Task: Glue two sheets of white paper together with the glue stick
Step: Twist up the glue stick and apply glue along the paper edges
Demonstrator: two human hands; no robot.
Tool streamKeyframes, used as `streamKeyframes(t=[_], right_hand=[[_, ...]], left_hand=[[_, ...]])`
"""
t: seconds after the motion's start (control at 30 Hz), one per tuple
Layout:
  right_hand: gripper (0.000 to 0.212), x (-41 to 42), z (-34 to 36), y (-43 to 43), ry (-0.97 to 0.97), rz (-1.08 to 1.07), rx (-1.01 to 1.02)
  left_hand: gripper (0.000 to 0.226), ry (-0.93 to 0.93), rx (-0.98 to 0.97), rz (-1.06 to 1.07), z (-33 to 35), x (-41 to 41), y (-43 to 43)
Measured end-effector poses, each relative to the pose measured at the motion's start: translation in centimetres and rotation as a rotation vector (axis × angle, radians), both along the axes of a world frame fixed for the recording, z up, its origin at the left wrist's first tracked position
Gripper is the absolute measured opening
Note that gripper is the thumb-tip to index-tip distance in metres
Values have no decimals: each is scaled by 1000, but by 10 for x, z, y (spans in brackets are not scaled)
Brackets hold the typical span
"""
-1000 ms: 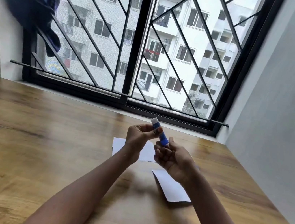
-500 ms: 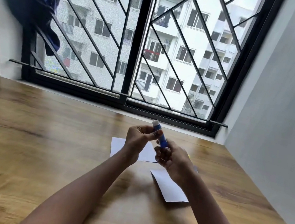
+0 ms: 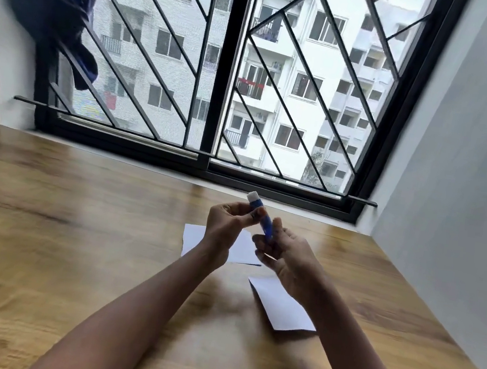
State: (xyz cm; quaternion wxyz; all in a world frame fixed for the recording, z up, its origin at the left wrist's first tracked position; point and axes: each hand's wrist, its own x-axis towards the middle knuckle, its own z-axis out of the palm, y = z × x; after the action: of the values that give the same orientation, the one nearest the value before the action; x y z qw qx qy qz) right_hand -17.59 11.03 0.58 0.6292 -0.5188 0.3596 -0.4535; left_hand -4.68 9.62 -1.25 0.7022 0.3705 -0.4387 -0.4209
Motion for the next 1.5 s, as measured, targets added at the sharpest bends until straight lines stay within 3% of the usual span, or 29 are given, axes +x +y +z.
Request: streamKeyframes(t=[0.13, 0.27, 0.37, 0.6, 0.83, 1.0, 1.23, 1.4, 1.5], right_hand=[[9, 9, -9, 2, -42, -83, -132], [38, 9, -7, 3, -52, -67, 46], [44, 5, -3, 4, -13, -16, 129], [18, 6, -6, 1, 35, -61, -165], [39, 2, -3, 0, 37, -20, -24], [38, 3, -4, 0, -24, 27, -59], [48, -1, -1, 1, 29, 134, 40], [47, -1, -2, -5, 21, 91, -8], [31, -2, -5, -8, -76, 48, 0]], left_hand=[[7, 57, -25, -42, -1, 3, -2], [8, 24, -29, -63, -4, 0, -2], [15, -3, -28, -47, -4, 0, -2], [20, 49, -32, -34, -1, 5, -3], [26, 16, -24, -54, -2, 3, -1], [4, -29, -8, -107, -1, 2, 2], [18, -36, -15, -114, 1, 2, 0], [12, -97, -46, -95, 2, 3, 2], [23, -290, -125, -87, 9, 10, 3]])
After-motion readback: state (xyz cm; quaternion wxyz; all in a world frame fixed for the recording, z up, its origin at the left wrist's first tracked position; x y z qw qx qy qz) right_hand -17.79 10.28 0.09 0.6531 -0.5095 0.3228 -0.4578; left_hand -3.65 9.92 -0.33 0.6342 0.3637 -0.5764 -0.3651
